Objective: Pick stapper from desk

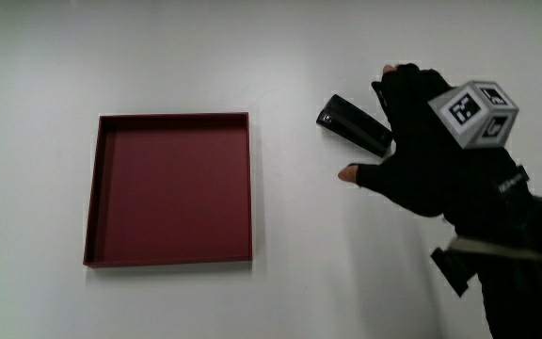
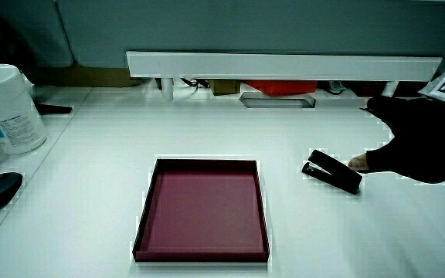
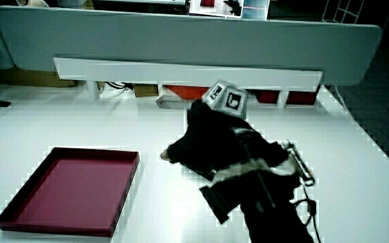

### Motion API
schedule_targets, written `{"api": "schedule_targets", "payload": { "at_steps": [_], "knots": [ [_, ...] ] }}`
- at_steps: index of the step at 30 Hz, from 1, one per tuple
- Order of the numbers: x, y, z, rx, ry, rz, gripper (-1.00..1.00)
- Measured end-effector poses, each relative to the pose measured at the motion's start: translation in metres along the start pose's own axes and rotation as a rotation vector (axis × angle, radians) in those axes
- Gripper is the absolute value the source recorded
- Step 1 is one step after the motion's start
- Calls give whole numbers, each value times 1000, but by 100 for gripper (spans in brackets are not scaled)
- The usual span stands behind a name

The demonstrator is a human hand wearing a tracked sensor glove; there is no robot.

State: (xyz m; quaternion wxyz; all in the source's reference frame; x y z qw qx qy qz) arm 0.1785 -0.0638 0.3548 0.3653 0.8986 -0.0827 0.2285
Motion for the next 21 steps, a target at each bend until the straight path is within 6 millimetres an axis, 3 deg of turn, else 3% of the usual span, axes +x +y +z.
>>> {"api": "schedule_targets", "payload": {
  "at_steps": [1, 4, 5, 6, 10, 12, 14, 15, 21],
  "knots": [
    [21, 18, -5, 75, -42, 26, 0],
    [16, 29, 3, 31, 0, 66, 0],
    [25, 38, 2, 25, 45, 29, 0],
    [19, 39, 6, 13, 68, 71, 0],
    [32, 60, 5, -70, 146, 5, 0],
    [37, 69, 2, -7, 146, 41, 0],
    [45, 81, -3, -96, 207, -20, 0],
    [50, 87, -6, -31, 168, 9, 0],
    [73, 115, -22, -61, 196, -63, 0]
  ]
}}
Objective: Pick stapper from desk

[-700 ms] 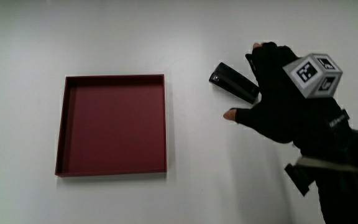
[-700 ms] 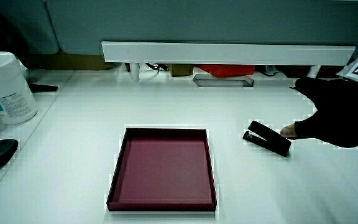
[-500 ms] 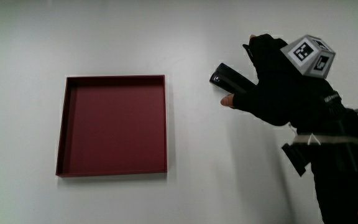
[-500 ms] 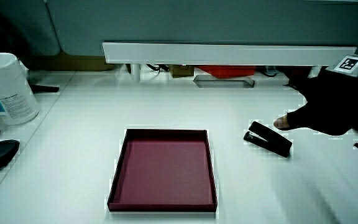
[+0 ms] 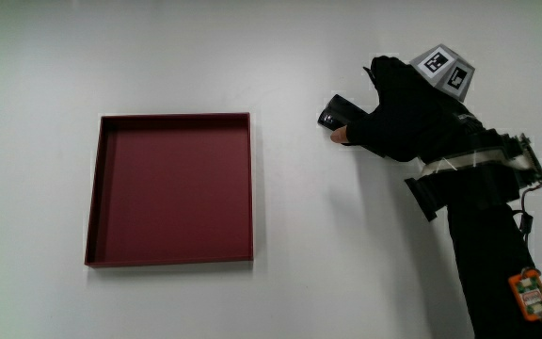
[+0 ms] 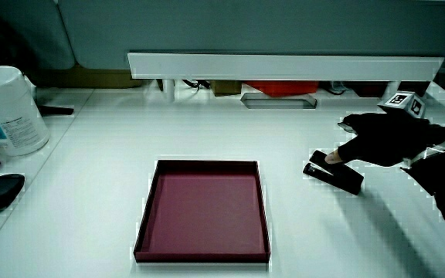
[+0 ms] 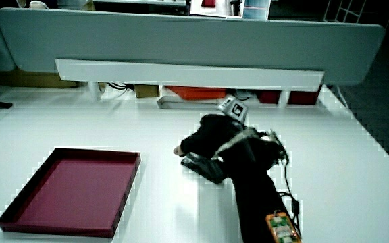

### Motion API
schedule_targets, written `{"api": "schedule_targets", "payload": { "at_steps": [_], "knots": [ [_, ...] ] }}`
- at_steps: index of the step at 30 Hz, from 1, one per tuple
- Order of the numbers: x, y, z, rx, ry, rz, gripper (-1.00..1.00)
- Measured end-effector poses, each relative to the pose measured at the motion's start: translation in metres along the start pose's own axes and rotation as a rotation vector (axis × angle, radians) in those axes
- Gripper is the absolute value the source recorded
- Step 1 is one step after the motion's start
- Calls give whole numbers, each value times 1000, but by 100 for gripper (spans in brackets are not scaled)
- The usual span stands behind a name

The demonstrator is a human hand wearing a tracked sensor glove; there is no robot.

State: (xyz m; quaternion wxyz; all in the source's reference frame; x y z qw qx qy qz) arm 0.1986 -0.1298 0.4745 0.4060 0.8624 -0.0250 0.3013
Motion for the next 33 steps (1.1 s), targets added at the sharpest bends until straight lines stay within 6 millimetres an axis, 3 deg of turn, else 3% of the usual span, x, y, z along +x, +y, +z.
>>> {"api": "schedule_targets", "payload": {
  "at_steps": [12, 23, 33],
  "knots": [
    [28, 33, -23, -27, 13, -99, 0],
    [30, 38, -31, -9, -4, -108, 0],
    [28, 33, -26, 109, -7, -71, 62]
  ]
}}
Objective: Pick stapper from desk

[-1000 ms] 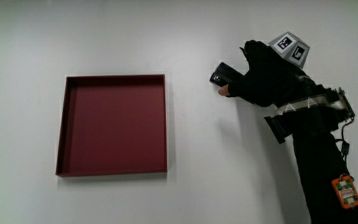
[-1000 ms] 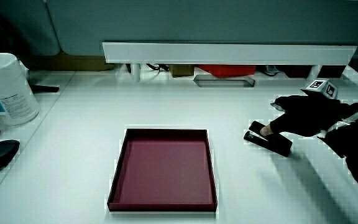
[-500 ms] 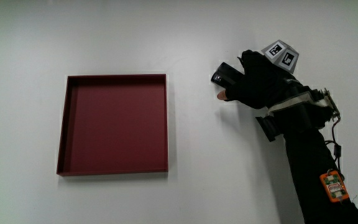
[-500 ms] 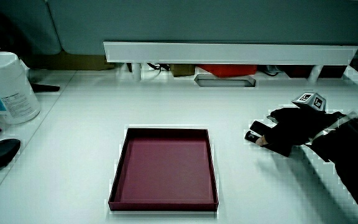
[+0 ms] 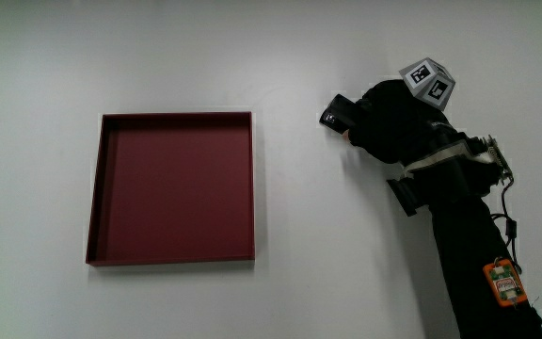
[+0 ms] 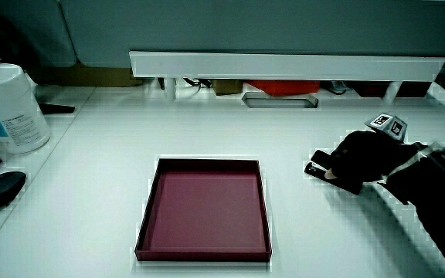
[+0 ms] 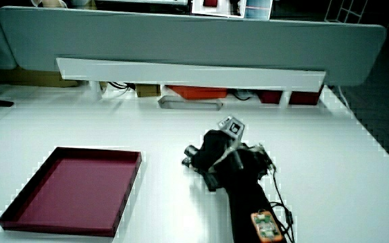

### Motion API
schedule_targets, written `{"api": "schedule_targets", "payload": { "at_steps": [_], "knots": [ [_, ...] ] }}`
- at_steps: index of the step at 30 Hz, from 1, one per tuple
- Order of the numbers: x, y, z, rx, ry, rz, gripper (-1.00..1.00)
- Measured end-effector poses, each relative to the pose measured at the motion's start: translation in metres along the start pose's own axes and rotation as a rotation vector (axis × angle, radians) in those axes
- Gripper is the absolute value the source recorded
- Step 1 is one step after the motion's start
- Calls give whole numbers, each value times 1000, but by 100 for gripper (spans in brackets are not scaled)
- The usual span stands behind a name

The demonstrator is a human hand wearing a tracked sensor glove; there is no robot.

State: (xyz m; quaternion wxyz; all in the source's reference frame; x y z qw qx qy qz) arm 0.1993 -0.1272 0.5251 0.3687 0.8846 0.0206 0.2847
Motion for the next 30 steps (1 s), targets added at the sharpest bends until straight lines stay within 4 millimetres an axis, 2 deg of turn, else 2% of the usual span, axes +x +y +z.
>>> {"api": "schedule_targets", "payload": {
  "at_steps": [6, 12, 17, 21, 25, 26, 30],
  "knots": [
    [0, -2, 2, 52, -7, 15, 100],
    [0, -3, 2, 64, -11, 25, 100],
    [-9, -5, 2, 65, -18, 58, 100],
    [-34, -16, 8, 90, -31, 133, 100],
    [-68, -32, 12, 105, -29, 242, 100],
    [-71, -30, 9, -2, 34, 200, 100],
    [-104, -39, 6, -27, 35, 274, 100]
  ]
}}
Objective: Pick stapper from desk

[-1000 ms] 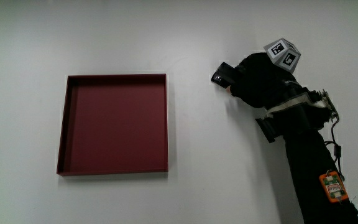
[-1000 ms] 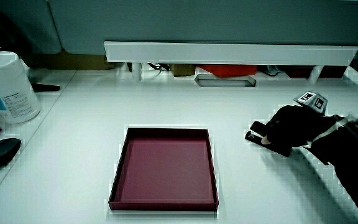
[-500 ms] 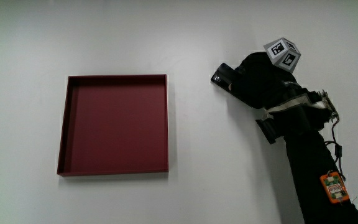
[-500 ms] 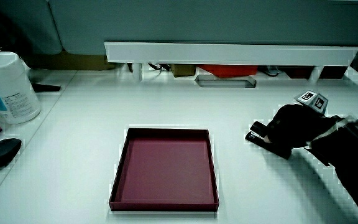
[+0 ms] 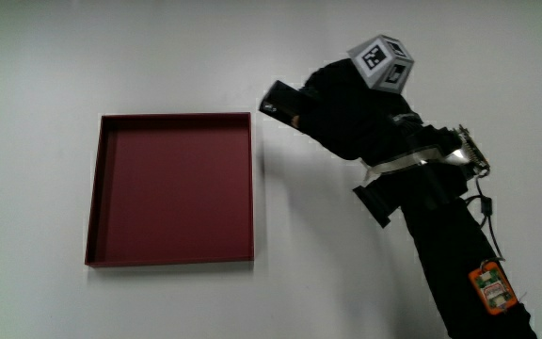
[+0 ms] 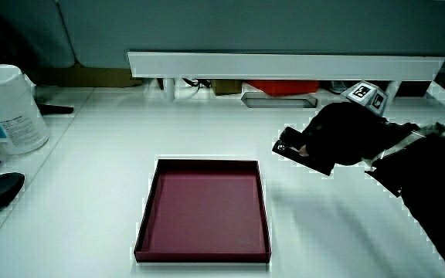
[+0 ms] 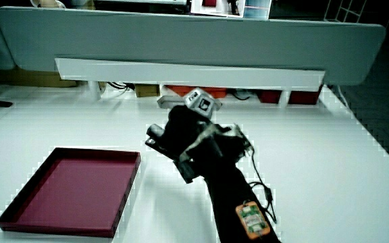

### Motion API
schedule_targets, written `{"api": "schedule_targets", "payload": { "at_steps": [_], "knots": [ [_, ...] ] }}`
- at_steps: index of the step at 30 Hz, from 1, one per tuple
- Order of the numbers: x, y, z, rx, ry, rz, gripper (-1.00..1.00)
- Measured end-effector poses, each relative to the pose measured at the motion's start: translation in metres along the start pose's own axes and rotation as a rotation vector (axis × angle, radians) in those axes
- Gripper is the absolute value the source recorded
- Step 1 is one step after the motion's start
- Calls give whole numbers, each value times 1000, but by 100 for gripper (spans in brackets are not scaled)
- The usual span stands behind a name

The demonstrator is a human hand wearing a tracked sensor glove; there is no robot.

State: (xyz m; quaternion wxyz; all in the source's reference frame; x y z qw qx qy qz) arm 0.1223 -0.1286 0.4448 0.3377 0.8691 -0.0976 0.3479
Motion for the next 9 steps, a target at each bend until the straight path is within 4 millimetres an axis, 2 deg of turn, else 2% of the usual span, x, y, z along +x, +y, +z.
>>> {"api": "schedule_targets", "payload": {
  "at_steps": [7, 8, 9],
  "knots": [
    [-46, 7, -15, -23, -15, 155, 100],
    [-64, -3, -13, 74, -81, 198, 100],
    [-71, -5, -14, 68, -59, 222, 100]
  ]
}}
